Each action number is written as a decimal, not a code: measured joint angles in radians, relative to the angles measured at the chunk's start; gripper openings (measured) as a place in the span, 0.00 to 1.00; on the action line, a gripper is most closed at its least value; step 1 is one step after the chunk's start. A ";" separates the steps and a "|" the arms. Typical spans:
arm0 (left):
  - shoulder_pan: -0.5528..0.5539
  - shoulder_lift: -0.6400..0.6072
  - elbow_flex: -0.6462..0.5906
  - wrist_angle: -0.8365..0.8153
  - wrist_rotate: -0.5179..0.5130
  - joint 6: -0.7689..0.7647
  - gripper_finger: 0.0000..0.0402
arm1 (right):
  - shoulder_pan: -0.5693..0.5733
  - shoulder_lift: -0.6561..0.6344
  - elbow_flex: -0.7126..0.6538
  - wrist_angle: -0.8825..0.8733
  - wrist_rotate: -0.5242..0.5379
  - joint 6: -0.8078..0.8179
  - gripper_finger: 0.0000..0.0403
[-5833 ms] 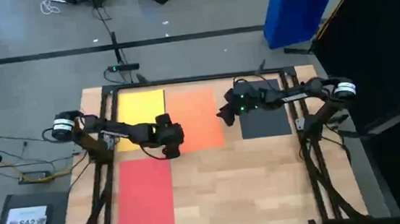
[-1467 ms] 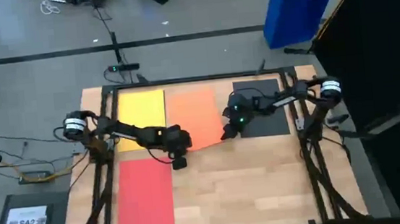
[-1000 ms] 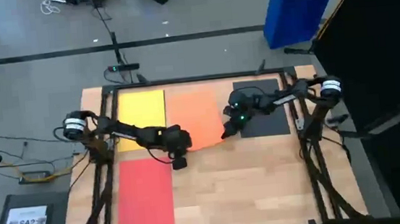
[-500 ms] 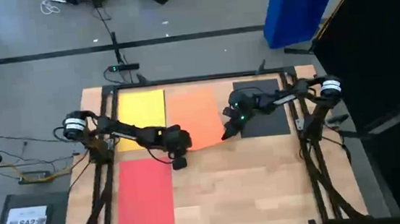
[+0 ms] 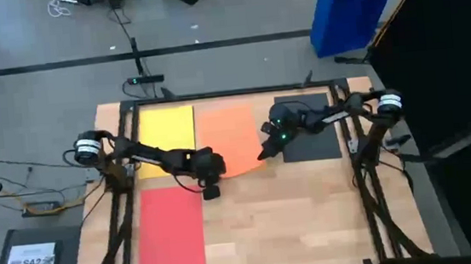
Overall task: Organize paper
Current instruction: Put the orange paper to the bottom right of the table
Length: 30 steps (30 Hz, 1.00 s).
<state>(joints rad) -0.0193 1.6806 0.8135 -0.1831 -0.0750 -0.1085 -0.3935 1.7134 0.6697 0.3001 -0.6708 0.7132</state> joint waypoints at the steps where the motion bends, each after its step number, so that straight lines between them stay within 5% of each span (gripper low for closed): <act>1: 0.000 -0.005 0.000 -0.006 0.002 0.001 0.12 | 0.000 0.000 0.000 0.009 -0.001 0.000 0.15; 6: 0.000 -0.036 0.034 -0.130 -0.016 0.021 0.15 | 0.000 0.000 0.000 0.059 -0.008 0.001 0.01; 17: -0.002 -0.045 0.130 -0.206 -0.057 0.005 0.42 | 0.000 0.000 0.000 0.152 -0.032 0.049 0.00; 30: -0.077 -0.037 0.138 0.094 -0.267 0.051 0.53 | 0.000 -0.001 0.000 0.232 -0.034 0.100 0.00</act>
<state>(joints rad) -0.0967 1.6436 0.9520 -0.0889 -0.3418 -0.0577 -0.3931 1.7126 0.6697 0.5320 -0.7050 0.8131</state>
